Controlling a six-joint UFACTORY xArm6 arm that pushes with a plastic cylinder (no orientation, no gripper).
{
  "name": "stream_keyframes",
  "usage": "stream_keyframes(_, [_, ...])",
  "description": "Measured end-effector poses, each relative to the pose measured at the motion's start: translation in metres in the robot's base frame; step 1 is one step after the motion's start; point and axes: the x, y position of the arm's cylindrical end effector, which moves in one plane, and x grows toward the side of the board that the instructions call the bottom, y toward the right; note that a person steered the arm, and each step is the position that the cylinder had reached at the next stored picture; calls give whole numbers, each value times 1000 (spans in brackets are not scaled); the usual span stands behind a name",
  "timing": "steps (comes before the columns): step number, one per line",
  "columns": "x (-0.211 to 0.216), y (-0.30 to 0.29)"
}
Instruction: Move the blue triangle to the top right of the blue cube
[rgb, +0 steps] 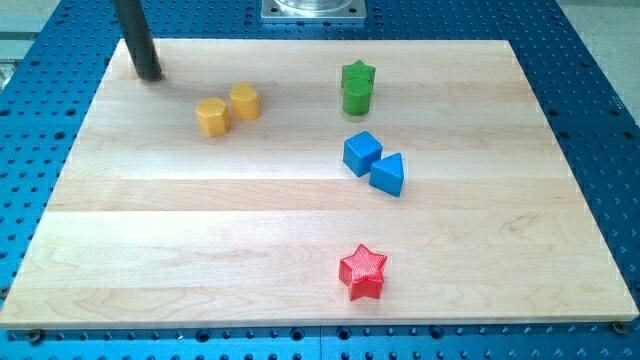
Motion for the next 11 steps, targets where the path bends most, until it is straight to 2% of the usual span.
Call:
stream_keyframes(1, [93,11])
stream_keyframes(2, [120,11])
stream_keyframes(3, [121,31])
stream_keyframes(4, [162,99])
stream_keyframes(5, [215,210])
stream_keyframes(6, [229,274])
stream_keyframes(8, [166,334])
stream_keyframes(9, [177,364])
stream_keyframes(11, [125,386])
